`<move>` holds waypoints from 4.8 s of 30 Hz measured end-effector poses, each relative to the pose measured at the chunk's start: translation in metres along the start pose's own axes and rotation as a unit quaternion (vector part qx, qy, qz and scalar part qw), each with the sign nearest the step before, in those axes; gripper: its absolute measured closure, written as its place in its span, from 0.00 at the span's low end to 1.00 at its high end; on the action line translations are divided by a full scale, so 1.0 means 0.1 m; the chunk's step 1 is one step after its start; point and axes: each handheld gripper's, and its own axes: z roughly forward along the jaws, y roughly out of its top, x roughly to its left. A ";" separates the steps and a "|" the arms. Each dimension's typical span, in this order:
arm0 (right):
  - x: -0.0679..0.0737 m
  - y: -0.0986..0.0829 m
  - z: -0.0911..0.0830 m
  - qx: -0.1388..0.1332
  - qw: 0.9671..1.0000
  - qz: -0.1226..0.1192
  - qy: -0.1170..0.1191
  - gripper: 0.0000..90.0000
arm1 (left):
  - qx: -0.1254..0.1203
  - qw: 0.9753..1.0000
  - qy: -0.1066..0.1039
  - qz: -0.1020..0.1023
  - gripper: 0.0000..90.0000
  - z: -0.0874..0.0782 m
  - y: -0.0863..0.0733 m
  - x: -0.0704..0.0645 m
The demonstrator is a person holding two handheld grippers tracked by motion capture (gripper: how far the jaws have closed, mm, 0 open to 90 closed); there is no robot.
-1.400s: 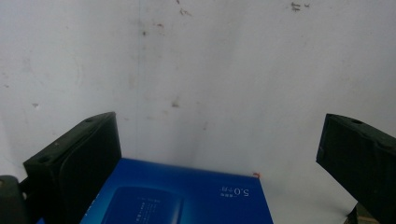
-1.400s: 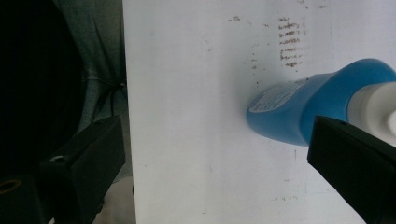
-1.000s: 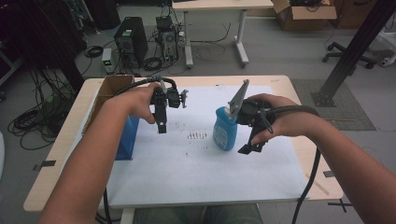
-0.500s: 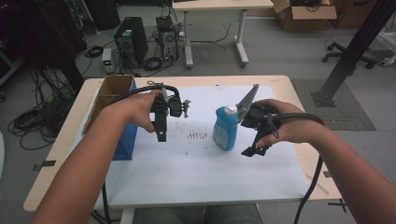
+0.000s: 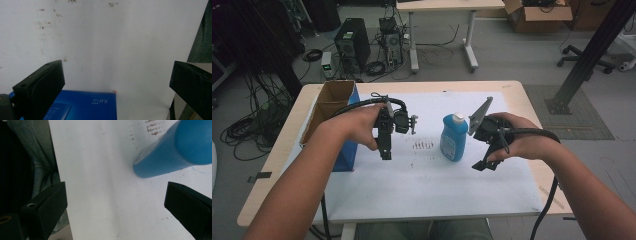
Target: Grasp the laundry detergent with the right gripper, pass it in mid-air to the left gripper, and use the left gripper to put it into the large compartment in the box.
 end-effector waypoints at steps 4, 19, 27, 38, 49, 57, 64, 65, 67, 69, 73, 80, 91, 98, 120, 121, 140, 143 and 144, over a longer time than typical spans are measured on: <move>-0.03 -0.05 0.07 -0.006 1.000 0.012 -0.004 0.05 | -0.003 1.000 -0.001 0.002 0.00 0.01 -0.01 -0.04; -0.20 -0.28 0.41 -0.030 0.995 0.084 -0.032 0.05 | 0.002 1.000 -0.002 0.005 0.00 0.02 -0.03 -0.11; -0.22 -0.34 0.52 -0.050 0.992 0.106 -0.043 0.05 | 0.000 1.000 -0.002 0.013 0.00 0.01 -0.02 -0.17; -0.26 -0.45 0.63 -0.086 0.984 0.141 -0.066 0.05 | 0.002 1.000 -0.001 0.021 0.00 0.00 0.01 -0.23; -0.30 -0.51 0.71 -0.127 0.975 0.166 -0.074 0.05 | 0.005 1.000 -0.001 0.024 0.00 -0.01 0.02 -0.26; -0.31 -0.52 0.80 -0.139 0.971 0.180 -0.073 0.05 | 0.007 1.000 -0.001 0.026 0.00 0.00 0.02 -0.27; -0.31 -0.49 0.85 -0.162 0.966 0.186 -0.079 0.05 | 0.007 1.000 -0.002 0.028 0.00 0.00 0.02 -0.28; -0.30 -0.49 0.85 -0.164 0.965 0.187 -0.080 0.05 | 0.006 1.000 -0.002 0.027 0.00 0.01 0.02 -0.28; -0.30 -0.47 0.87 -0.172 0.963 0.190 -0.082 0.04 | 0.006 1.000 -0.002 0.027 0.00 0.02 0.02 -0.29; -0.30 -0.46 0.89 -0.177 0.962 0.191 -0.084 0.04 | 0.007 1.000 -0.003 0.027 0.00 0.01 0.02 -0.29; -0.30 -0.44 0.93 -0.186 0.959 0.194 -0.090 0.04 | 0.006 1.000 -0.003 0.028 0.00 0.01 0.02 -0.30; -0.29 -0.40 1.00 -0.202 0.953 0.202 -0.101 0.04 | 0.007 1.000 -0.005 0.030 0.00 0.02 0.03 -0.30; -0.28 -0.37 1.07 -0.226 0.943 0.215 -0.120 0.03 | 0.008 1.000 -0.006 0.029 0.00 0.02 0.01 -0.32; -0.26 -0.35 1.12 -0.240 0.935 0.223 -0.133 0.02 | 0.010 0.999 -0.006 0.030 0.00 0.01 0.01 -0.34; -0.22 -0.26 1.26 -0.298 0.901 0.252 -0.190 0.01 | 0.008 0.999 -0.008 0.031 0.00 0.00 -0.02 -0.37; -0.21 -0.26 1.27 -0.301 0.899 0.254 -0.194 0.01 | 0.006 0.999 -0.008 0.030 0.00 0.01 -0.02 -0.37; -0.18 -0.23 1.38 -0.330 0.875 0.269 -0.229 0.04 | 0.006 1.000 -0.011 0.026 0.00 0.04 -0.07 -0.38; -0.18 -0.23 1.39 -0.335 0.873 0.272 -0.229 0.07 | 0.007 1.000 -0.011 0.027 0.00 0.04 -0.06 -0.38; -0.18 -0.22 1.40 -0.336 0.872 0.272 -0.229 0.08 | 0.006 1.000 -0.011 0.027 0.00 0.04 -0.06 -0.38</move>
